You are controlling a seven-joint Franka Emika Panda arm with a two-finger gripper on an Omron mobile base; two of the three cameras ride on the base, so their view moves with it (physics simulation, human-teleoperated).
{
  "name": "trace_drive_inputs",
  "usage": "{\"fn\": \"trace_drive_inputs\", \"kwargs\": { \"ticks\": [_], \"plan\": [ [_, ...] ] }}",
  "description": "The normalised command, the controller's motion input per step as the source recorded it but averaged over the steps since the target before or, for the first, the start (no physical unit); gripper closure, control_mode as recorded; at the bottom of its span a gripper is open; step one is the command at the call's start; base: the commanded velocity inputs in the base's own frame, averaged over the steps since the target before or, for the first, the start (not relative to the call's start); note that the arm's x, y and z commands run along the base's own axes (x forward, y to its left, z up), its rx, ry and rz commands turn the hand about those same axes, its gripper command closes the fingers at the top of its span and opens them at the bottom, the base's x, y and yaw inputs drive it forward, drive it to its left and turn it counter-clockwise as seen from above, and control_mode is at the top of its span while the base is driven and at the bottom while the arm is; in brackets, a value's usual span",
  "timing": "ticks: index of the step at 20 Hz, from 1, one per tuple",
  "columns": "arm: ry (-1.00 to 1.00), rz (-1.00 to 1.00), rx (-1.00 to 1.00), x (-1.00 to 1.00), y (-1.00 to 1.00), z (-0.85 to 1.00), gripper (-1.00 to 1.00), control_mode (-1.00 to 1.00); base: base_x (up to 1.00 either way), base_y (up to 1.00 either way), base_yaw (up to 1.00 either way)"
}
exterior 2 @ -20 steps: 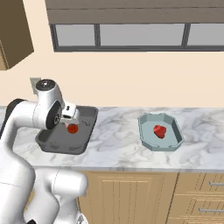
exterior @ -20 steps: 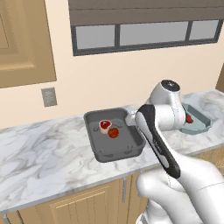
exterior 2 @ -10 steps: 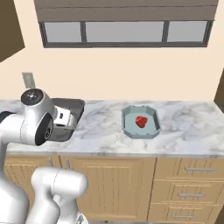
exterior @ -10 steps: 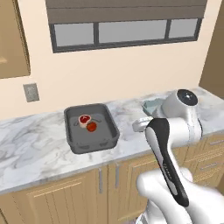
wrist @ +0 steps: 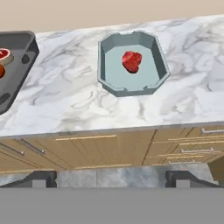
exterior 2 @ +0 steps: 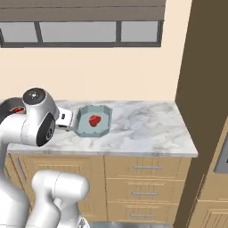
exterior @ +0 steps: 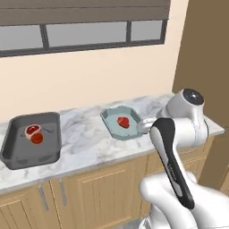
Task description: Place one tomato and one steak in each tupperware on the nearby counter, to pack two identical lunches.
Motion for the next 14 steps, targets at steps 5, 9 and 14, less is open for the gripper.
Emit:
{"fn": "trace_drive_inputs", "kwargs": {
  "ticks": [5, 9, 14],
  "plan": [
    [0.00, 0.00, 0.00, 0.00, 0.00, 0.00, -1.00, 1.00, -0.24, -0.78, 0.11],
    [0.00, 0.00, 0.00, 0.00, 0.00, 0.00, -1.00, 1.00, -0.75, -0.60, 0.15],
    [0.00, 0.00, 0.00, 0.00, 0.00, 0.00, -1.00, 1.00, -0.87, -0.57, 0.12]
  ]
}}
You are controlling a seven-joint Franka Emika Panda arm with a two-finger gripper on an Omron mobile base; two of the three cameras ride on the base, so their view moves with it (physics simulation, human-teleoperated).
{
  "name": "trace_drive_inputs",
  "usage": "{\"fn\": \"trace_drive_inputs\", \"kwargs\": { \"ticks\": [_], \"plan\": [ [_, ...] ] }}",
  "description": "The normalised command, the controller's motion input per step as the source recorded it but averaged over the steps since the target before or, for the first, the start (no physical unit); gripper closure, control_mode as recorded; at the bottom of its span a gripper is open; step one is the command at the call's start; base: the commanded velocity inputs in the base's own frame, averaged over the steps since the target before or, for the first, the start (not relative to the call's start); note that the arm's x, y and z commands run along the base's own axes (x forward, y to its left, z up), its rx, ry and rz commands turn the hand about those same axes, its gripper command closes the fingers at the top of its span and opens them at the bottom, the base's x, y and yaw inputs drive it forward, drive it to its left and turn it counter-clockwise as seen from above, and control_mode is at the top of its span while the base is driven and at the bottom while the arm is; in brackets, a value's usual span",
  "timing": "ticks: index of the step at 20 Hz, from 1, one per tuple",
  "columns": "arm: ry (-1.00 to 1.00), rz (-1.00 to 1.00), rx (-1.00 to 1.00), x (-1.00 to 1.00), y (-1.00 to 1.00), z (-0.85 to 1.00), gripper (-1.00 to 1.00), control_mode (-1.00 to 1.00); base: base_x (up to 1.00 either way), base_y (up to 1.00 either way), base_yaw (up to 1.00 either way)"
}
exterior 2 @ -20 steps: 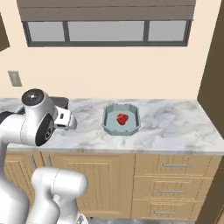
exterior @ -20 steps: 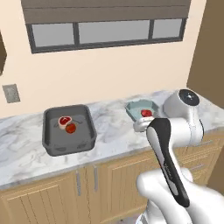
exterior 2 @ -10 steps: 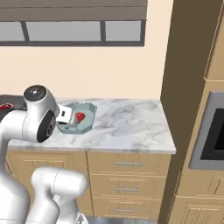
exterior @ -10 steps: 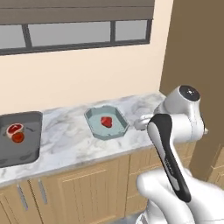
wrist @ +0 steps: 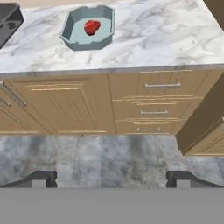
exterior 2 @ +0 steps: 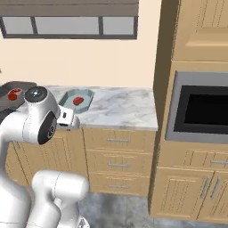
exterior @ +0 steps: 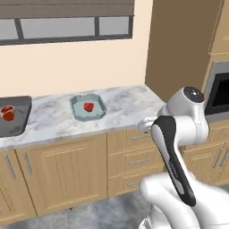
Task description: Place one tomato and one steak in each tupperware on the nearby counter, to pack two identical lunches.
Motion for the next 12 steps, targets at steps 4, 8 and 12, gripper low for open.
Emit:
{"fn": "trace_drive_inputs", "kwargs": {
  "ticks": [4, 8, 12],
  "plan": [
    [0.00, 0.00, 0.00, 0.00, 0.00, 0.00, -1.00, 1.00, -0.23, -0.95, 0.02],
    [0.00, 0.00, 0.00, 0.00, 0.00, 0.00, -1.00, 1.00, 0.00, -1.00, 0.00],
    [0.00, 0.00, 0.00, 0.00, 0.00, 0.00, -1.00, 1.00, -0.01, -1.00, 0.00]
  ]
}}
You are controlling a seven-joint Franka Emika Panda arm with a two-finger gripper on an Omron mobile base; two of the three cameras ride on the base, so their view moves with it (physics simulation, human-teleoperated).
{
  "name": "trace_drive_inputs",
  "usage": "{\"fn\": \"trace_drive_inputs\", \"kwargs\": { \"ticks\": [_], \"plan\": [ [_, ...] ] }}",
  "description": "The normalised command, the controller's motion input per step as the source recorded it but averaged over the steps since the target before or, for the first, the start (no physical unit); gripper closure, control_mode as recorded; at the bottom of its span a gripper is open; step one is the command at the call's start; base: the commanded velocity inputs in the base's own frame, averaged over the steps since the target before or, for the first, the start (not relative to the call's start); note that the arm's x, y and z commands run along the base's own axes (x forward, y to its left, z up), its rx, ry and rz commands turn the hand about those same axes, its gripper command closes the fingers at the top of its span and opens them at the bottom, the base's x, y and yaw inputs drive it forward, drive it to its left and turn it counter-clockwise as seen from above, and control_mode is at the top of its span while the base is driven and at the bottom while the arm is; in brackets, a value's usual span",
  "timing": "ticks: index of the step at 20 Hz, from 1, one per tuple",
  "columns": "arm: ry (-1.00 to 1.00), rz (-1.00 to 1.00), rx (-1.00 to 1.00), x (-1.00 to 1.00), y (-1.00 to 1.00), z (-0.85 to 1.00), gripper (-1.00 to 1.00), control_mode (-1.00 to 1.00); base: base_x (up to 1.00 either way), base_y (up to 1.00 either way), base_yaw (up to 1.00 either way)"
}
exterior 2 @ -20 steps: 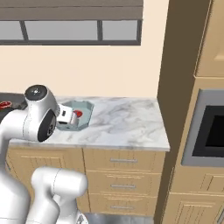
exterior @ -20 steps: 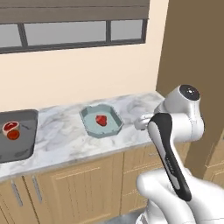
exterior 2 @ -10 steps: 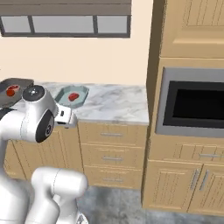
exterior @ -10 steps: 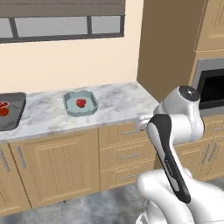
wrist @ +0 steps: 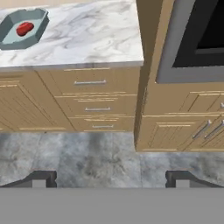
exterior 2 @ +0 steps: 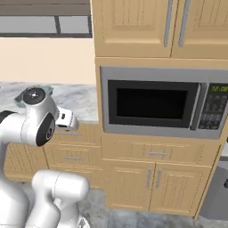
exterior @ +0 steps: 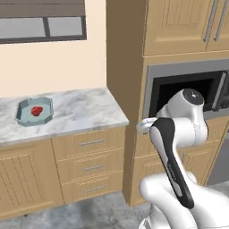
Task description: Place one tomato and one steak in each tupperware on the nearby counter, to pack two identical lunches.
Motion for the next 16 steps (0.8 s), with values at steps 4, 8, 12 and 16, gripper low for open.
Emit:
{"fn": "trace_drive_inputs", "kwargs": {
  "ticks": [4, 8, 12, 16],
  "plan": [
    [0.00, 0.00, 0.00, 0.00, 0.00, 0.00, -1.00, 1.00, -0.03, -1.00, 0.00],
    [0.00, 0.00, 0.00, 0.00, 0.00, 0.00, -1.00, 1.00, -0.06, -1.00, 0.00],
    [0.00, 0.00, 0.00, 0.00, 0.00, 0.00, -1.00, 1.00, -0.07, -1.00, 0.00],
    [0.00, 0.00, 0.00, 0.00, 0.00, 0.00, -1.00, 1.00, -0.04, -1.00, 0.00]
  ]
}}
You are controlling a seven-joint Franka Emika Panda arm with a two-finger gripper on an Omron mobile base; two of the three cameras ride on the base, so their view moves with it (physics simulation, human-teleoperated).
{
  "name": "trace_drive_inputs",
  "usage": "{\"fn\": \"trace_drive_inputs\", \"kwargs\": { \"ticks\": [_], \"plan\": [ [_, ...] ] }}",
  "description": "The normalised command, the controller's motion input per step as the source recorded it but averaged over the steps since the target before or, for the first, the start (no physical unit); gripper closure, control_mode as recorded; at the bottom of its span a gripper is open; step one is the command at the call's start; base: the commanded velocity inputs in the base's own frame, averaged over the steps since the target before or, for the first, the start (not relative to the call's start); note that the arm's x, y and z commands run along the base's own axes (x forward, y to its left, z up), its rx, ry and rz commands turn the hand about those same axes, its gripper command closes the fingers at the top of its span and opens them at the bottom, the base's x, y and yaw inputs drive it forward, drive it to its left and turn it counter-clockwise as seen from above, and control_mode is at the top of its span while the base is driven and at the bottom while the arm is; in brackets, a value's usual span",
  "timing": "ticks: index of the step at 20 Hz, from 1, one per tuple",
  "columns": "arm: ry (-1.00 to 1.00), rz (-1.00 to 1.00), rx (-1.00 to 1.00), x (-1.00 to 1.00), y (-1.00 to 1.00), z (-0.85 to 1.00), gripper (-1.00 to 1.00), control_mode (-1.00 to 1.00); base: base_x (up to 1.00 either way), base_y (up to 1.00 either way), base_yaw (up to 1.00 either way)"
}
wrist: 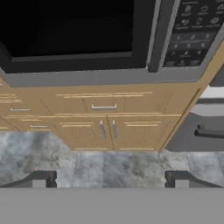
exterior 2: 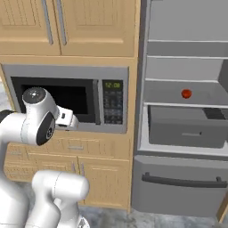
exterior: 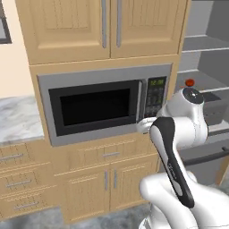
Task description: Place one tomato and one steak in each tupperware on the nearby counter, to pack two identical lunches.
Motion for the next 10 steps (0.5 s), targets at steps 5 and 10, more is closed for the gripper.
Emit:
{"fn": "trace_drive_inputs", "kwargs": {
  "ticks": [5, 10],
  "plan": [
    [0.00, 0.00, 0.00, 0.00, 0.00, 0.00, -1.00, 1.00, -0.05, -1.00, 0.00],
    [0.00, 0.00, 0.00, 0.00, 0.00, 0.00, -1.00, 1.00, -0.05, -0.94, 0.00]
  ]
}}
